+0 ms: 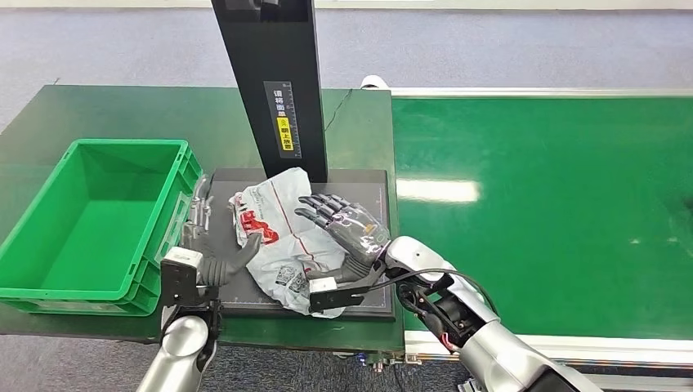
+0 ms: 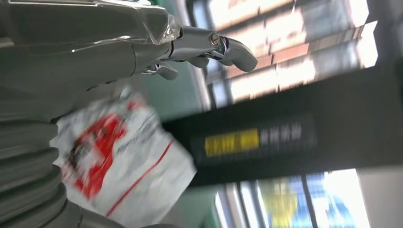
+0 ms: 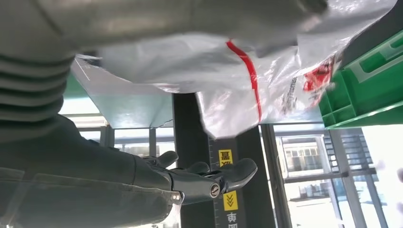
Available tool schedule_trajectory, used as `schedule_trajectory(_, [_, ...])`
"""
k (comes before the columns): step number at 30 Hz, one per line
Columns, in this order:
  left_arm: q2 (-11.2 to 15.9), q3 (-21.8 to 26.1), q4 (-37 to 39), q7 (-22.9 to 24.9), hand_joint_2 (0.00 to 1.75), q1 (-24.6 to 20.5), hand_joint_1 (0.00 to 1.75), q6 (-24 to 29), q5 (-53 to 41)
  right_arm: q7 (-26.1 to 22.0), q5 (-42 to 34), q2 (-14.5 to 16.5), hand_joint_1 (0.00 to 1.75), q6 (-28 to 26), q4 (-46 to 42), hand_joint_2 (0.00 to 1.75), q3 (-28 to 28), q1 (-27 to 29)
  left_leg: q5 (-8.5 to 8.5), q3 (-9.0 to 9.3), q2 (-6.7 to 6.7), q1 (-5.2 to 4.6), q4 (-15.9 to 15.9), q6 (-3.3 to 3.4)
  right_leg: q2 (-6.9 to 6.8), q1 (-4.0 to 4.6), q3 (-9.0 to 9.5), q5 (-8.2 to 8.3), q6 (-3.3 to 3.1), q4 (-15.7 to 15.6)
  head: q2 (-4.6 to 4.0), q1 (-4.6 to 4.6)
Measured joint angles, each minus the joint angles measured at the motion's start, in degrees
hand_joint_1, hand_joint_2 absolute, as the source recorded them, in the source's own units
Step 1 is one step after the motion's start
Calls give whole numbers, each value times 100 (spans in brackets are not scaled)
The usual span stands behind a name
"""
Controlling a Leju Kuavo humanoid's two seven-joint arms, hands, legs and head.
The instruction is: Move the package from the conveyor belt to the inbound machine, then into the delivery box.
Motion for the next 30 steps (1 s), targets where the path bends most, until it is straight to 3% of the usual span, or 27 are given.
schedule_trajectory(4, [-76,26,-100,-62,175,15,0,1145,-642,57,-27,-1,0,-51,-71,0,-91,87,0,0,0,0,0,0,0,0,0,0,0,0,0,1])
schedule_trajectory(7, [-112,29,-114,-85,175,28,0,1569,-935,76,-45,-2,0,-74,-120,0,-149,128,0,1,0,0,0,0,0,0,0,0,0,0,0,0])
schedule_trajectory(20, [-167,30,-139,-163,175,67,0,1921,-1123,71,-98,-15,0,-145,-188,0,-245,185,0,2,1,0,0,0,1,0,0,0,0,0,-1,-1])
schedule_trajectory(23, [-164,2,-190,-192,175,94,0,1555,-824,-60,-215,-40,0,-393,-276,0,-333,247,0,1,1,0,0,0,0,0,0,0,0,0,0,-1])
schedule_trajectory(27, [-96,-143,-265,37,175,113,0,479,-580,-398,-801,-63,0,-994,-647,175,-630,430,0,1,1,0,0,0,0,0,0,0,0,0,0,-1])
schedule_trajectory(30, [34,-310,-311,258,175,118,0,-493,-595,-627,-1672,-58,0,-1128,-1081,175,-981,641,0,1,0,0,0,0,0,0,0,0,0,0,0,0])
